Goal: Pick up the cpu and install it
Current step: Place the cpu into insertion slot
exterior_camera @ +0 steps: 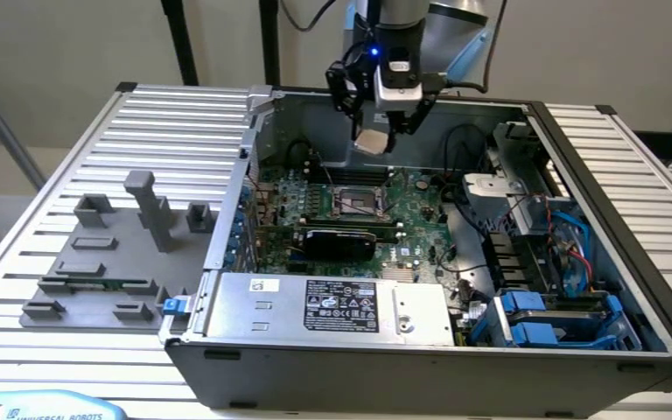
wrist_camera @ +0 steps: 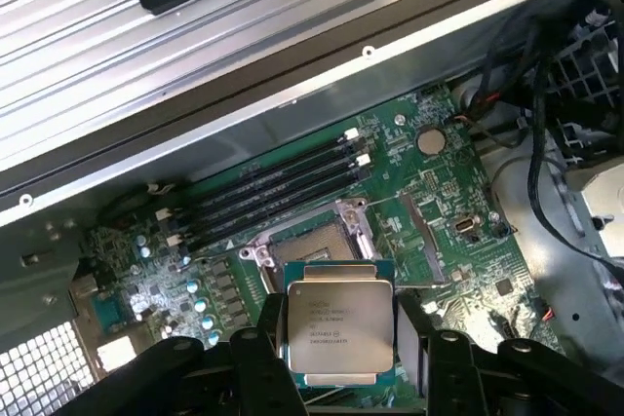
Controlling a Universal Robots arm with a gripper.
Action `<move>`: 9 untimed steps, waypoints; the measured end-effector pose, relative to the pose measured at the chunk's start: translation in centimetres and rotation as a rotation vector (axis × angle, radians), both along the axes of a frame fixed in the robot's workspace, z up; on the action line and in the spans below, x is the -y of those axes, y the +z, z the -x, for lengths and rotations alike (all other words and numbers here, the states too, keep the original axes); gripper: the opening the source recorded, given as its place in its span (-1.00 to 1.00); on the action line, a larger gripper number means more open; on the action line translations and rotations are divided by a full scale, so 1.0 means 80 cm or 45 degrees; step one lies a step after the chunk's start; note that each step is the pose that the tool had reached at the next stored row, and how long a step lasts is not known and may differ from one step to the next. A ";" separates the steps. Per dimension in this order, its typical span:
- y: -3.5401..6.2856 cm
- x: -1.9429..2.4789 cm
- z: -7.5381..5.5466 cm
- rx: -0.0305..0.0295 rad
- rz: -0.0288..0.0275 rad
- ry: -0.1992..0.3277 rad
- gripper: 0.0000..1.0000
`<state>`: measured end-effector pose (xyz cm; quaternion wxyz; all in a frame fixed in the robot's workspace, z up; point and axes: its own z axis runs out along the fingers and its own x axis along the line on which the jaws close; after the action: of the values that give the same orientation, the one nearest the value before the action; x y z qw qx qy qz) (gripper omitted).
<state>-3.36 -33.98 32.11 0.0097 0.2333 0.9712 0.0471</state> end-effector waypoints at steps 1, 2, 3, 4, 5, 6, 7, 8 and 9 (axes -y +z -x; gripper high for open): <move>0.000 0.0000 0.000 0.0000 0.0000 -0.023 0.09; -0.001 0.0000 0.000 0.0000 0.0000 -0.047 0.09; -0.001 0.0000 0.000 0.0000 0.0000 -0.069 0.09; -0.001 0.0000 0.000 0.0000 0.0000 -0.092 0.09; -0.002 0.0000 0.000 0.0000 0.0000 -0.115 0.09; -0.002 0.0000 0.000 0.0000 0.0000 -0.138 0.09; -0.002 0.0000 0.000 0.0000 0.0001 -0.161 0.09; -0.003 0.0000 0.000 0.0000 0.0000 -0.185 0.09; -0.003 0.0000 0.000 0.0000 0.0000 -0.208 0.09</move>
<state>-3.36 -33.98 31.84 0.0136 0.3118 0.9489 0.0462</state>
